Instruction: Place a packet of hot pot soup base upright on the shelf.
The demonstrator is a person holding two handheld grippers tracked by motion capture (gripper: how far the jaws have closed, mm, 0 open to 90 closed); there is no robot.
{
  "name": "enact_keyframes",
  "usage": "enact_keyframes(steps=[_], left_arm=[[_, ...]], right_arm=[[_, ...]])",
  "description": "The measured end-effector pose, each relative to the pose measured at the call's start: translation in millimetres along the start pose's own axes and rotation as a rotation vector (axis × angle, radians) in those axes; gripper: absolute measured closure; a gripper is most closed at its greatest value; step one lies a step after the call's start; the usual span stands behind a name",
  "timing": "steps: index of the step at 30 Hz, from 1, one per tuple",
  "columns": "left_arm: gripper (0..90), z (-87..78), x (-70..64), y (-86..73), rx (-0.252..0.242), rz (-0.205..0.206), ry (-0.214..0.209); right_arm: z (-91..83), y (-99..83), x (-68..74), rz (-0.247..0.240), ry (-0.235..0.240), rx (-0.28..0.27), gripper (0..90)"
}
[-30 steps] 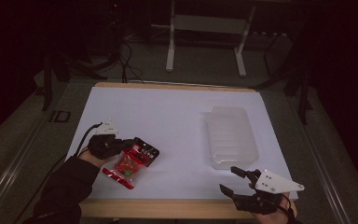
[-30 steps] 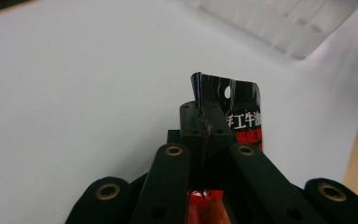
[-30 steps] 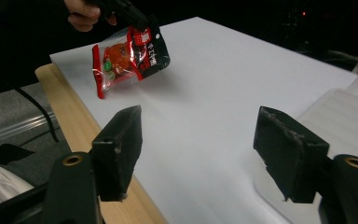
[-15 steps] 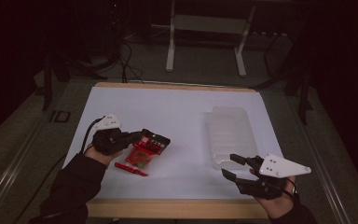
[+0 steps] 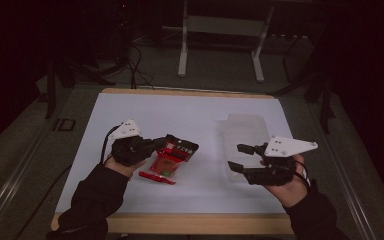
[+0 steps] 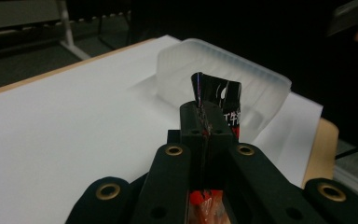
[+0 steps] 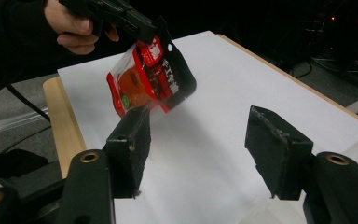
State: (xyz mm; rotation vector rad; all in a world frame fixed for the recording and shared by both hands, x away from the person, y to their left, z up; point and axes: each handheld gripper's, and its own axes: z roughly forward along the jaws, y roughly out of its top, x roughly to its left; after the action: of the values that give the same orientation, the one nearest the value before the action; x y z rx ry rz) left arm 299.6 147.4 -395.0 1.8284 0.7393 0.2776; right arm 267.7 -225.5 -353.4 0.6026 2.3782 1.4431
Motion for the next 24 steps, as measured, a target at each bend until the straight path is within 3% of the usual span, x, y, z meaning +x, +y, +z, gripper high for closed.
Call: enact_keyframes(steps=[3, 8, 14, 16, 17, 24], left_arm=[[89.4, 4.4, -4.0, 1.6, -0.019, 0.002, -0.002], [89.4, 10.9, -9.5, 2.7, -0.047, 0.002, -0.015], [89.4, 13.8, -12.5, 2.3, -0.097, -0.007, -0.080], [89.4, 14.9, -14.4, 2.8, -0.103, -0.004, -0.083], [89.4, 15.5, -14.3, 3.1, -0.110, -0.009, -0.108], [89.3, 18.9, -19.0, 5.2, -0.152, 0.001, -0.129]], right_arm=[[10.0, 5.2, -2.0, -0.002, 0.021, -0.004, 38.3], [28.2, 10.9, -2.8, -0.007, 0.055, 0.020, 43.2], [47.5, 14.3, -9.0, 0.000, 0.069, 0.059, 45.3], [52.2, 15.0, -12.5, 0.001, 0.071, 0.068, 45.9], [54.3, 15.2, -13.8, 0.004, 0.076, 0.073, 45.9], [63.4, 14.8, -16.1, 0.007, 0.112, 0.092, 53.0]])
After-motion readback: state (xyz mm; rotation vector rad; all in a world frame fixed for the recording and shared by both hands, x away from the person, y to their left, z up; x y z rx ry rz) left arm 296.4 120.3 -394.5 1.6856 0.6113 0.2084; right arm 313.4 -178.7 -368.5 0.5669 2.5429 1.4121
